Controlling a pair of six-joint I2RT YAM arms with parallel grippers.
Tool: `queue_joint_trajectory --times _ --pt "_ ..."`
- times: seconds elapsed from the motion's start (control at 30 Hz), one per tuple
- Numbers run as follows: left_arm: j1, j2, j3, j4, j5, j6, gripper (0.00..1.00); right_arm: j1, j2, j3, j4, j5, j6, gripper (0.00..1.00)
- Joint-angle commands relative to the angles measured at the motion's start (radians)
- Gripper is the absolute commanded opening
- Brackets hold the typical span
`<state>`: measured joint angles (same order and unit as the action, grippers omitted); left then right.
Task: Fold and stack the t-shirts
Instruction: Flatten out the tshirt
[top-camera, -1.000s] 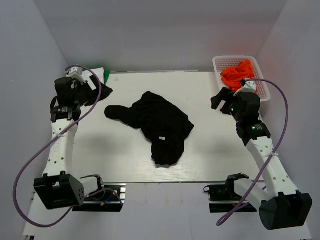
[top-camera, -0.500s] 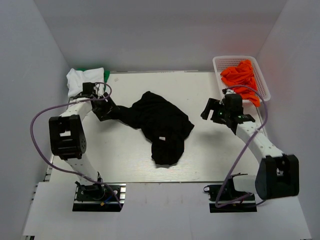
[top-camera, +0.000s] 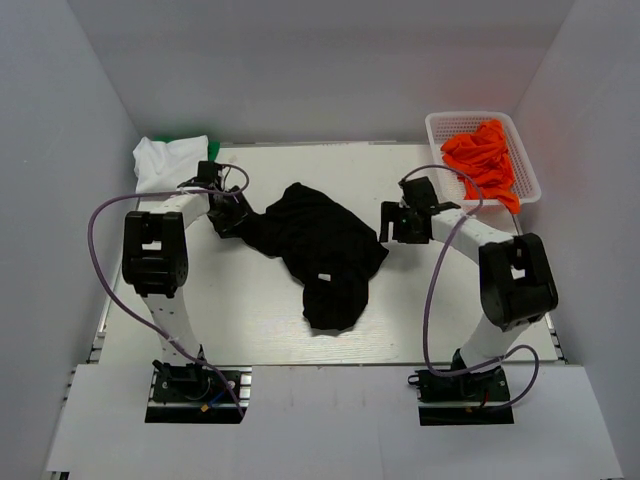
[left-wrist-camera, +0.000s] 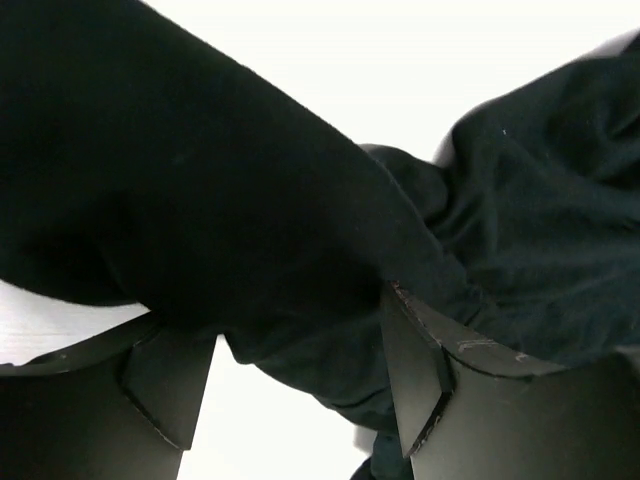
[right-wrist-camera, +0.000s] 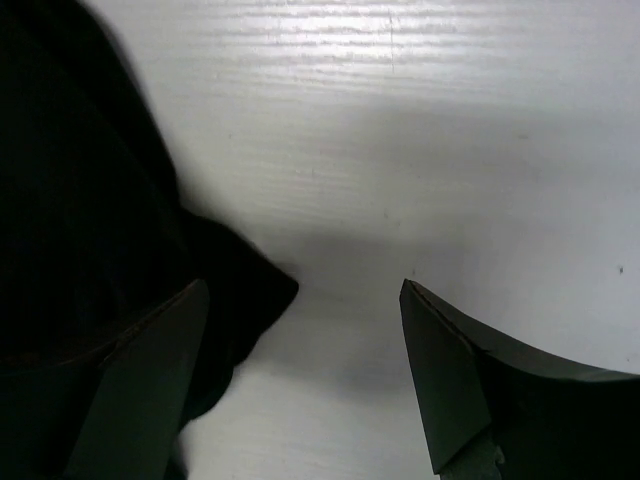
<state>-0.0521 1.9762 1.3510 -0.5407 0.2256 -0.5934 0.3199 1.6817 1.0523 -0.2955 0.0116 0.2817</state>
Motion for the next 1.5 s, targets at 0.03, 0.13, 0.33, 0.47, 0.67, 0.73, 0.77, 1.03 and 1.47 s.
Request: queue_joint_trajectory --times 0.03,0.13,0.33,0.47,0.67,0.73,0.77,1.03,1.47 --pt "-0.003 0.048 0.010 -0.027 -0.094 0.001 0.75 0.059 0.088 0.107 -0.050 0.146 -0.016 0.82" --pt "-0.003 0.075 0.010 -0.027 -0.106 0.001 0.73 0.099 0.119 0.136 -0.067 0.168 -0.016 0.82" --pt "-0.012 0.093 0.010 -0.027 -0.115 0.001 0.50 0.157 0.147 0.106 -0.074 0.134 0.039 0.76" --pt "-0.022 0.093 0.020 -0.027 -0.115 0.010 0.18 0.169 0.147 0.033 -0.054 0.120 0.118 0.61" --pt "-0.022 0.069 0.082 -0.045 -0.124 0.032 0.00 0.166 0.154 0.034 -0.037 0.168 0.211 0.17" --pt "-0.022 0.023 0.091 -0.045 -0.144 0.041 0.00 0.165 0.130 0.046 -0.053 0.185 0.232 0.00" --pt "-0.022 0.001 0.091 -0.036 -0.144 0.041 0.00 0.165 0.118 0.045 -0.048 0.207 0.244 0.00" --pt "-0.022 -0.265 0.090 -0.054 -0.216 0.023 0.00 0.159 -0.233 0.009 -0.053 0.494 0.234 0.00" --pt "-0.003 -0.806 0.180 0.108 -0.372 0.044 0.00 0.156 -0.669 0.245 0.030 0.766 -0.053 0.00"
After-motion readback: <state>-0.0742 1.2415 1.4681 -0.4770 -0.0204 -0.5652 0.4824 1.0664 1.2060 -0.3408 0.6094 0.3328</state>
